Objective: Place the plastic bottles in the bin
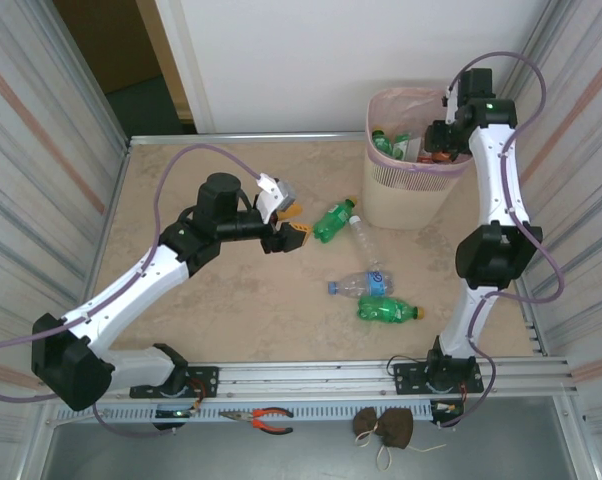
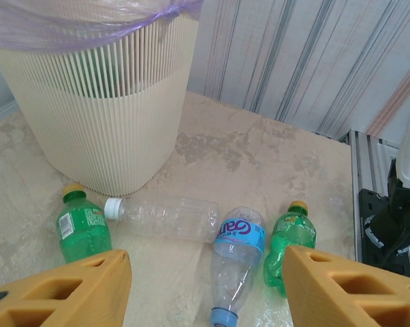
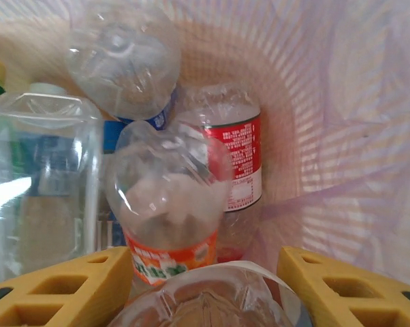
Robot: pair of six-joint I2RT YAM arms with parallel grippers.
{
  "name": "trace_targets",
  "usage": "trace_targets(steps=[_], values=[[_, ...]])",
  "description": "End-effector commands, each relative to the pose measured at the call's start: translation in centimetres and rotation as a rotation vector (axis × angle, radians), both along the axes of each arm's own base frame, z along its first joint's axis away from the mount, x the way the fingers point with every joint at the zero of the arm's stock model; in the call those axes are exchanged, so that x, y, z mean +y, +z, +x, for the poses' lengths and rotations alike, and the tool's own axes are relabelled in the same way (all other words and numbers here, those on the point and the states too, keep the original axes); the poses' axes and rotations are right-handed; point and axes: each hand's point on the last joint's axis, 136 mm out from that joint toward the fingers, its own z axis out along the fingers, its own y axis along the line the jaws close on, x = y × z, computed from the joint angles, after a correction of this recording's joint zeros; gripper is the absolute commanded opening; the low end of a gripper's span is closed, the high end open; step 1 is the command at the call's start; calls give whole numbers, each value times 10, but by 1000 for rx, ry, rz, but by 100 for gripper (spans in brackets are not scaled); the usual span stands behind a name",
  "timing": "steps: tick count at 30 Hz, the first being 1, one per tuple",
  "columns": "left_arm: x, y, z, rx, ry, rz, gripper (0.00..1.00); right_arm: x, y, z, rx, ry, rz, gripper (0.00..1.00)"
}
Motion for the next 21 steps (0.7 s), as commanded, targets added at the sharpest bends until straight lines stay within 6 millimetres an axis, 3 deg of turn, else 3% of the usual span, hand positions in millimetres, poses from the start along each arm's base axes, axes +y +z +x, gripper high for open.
trace_targets(steps=[1,5,9,13,18,21], values=[[7,11,-2,-22,18,-24,60,1,-30,-6,104,8,14,53],[8,10,-1,-21,21,-23,61,3,-13,-2,61,5,21,61],[7,13,0,-27,21,-31,61,7,33,-7,-50,4,24,73],[6,15,0,-30,18,-36,61,8,74,-18,-161,-5,37,76],[6,15,-1,-30,11,-40,61,10,98,-34,-207,-8,46,70],[5,15,-1,-28,8,-43,61,12,96,-39,-192,-4,50,58]])
